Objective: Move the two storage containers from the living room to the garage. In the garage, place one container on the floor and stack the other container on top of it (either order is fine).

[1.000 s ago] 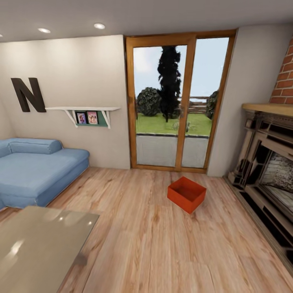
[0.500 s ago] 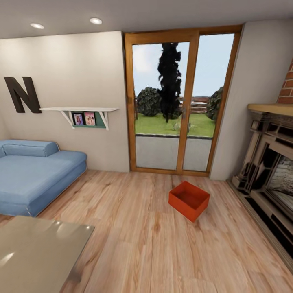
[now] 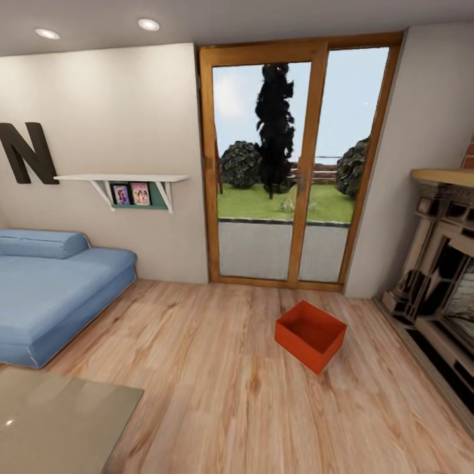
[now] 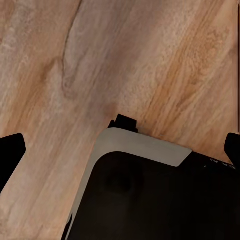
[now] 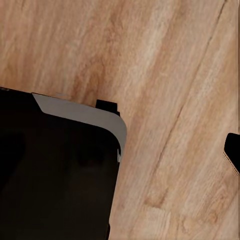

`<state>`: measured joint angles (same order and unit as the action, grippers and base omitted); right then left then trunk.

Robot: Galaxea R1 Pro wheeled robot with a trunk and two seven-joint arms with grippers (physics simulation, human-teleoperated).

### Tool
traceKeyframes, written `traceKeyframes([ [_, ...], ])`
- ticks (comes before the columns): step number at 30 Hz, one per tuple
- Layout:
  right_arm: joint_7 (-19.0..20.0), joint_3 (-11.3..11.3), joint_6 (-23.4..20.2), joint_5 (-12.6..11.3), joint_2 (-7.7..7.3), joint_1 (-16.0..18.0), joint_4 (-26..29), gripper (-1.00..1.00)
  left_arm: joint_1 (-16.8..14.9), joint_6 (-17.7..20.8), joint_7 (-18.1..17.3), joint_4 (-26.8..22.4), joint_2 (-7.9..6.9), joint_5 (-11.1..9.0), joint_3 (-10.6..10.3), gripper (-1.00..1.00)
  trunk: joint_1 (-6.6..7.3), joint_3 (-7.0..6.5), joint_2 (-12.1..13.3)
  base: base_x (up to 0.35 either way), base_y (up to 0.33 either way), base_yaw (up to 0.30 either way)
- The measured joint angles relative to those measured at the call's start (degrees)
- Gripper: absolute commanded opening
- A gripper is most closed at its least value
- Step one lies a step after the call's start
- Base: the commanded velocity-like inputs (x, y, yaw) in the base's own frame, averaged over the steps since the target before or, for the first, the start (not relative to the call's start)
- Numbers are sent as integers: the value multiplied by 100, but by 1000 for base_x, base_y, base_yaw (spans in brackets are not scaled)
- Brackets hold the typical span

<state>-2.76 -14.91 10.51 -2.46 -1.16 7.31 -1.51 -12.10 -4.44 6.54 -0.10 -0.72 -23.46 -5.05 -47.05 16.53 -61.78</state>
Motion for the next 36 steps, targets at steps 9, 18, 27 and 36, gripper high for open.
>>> traceKeyframes([
  [9, 0, 0, 0, 5, 0, 0, 0, 100, 0, 1, 2, 0, 1, 0, 0, 100, 0, 0, 0, 322, 0, 0],
  [18, 0, 0, 0, 5, 0, 0, 0, 100, 0, 0, 0, 0, 1, 0, 0, 100, 0, 0, 0, 322, 0, 0],
  [27, 0, 0, 0, 3, 0, 0, 0, 100, 0, 0, 1, 0, 1, 0, 0, 100, 0, 0, 0, 322, 0, 0],
  [36, 0, 0, 0, 1, 0, 0, 0, 100, 0, -3, 0, 0, 1, 0, 0, 100, 0, 0, 0, 322, 0, 0],
])
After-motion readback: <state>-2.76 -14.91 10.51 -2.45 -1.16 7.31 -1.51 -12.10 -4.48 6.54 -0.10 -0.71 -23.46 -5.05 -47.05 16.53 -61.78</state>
